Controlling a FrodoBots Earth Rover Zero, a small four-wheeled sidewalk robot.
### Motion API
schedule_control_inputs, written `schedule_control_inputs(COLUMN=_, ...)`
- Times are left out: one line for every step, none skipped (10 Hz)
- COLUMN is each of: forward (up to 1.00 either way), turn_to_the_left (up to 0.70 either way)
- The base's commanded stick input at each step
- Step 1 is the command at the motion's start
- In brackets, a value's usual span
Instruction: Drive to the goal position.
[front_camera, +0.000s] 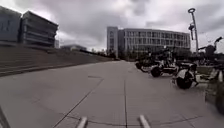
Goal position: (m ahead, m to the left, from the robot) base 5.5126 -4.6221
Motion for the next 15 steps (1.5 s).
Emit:
schedule_control_inputs(forward=0.5, turn_to_the_left=0.01)
schedule_control_inputs(forward=0.5, turn_to_the_left=0.01)
schedule_control_inputs(forward=0.5, turn_to_the_left=0.04)
schedule_control_inputs(forward=0.5, turn_to_the_left=0.33)
schedule_control_inputs(forward=0.5, turn_to_the_left=0.51)
schedule_control_inputs(forward=0.5, turn_to_the_left=0.51)
schedule_control_inputs(forward=0.5, turn_to_the_left=0.37)
schedule_control_inputs(forward=0.5, turn_to_the_left=0.13)
schedule_control_inputs(forward=0.5, turn_to_the_left=0.01)
schedule_control_inputs(forward=0.5, turn_to_the_left=0.01)
schedule_control_inputs(forward=0.5, turn_to_the_left=0.01)
schedule_control_inputs(forward=0.5, turn_to_the_left=0.01)
schedule_control_inputs(forward=0.5, turn_to_the_left=0.01)
schedule_control_inputs(forward=0.5, turn_to_the_left=-0.2)
schedule_control_inputs(forward=0.5, turn_to_the_left=-0.49)
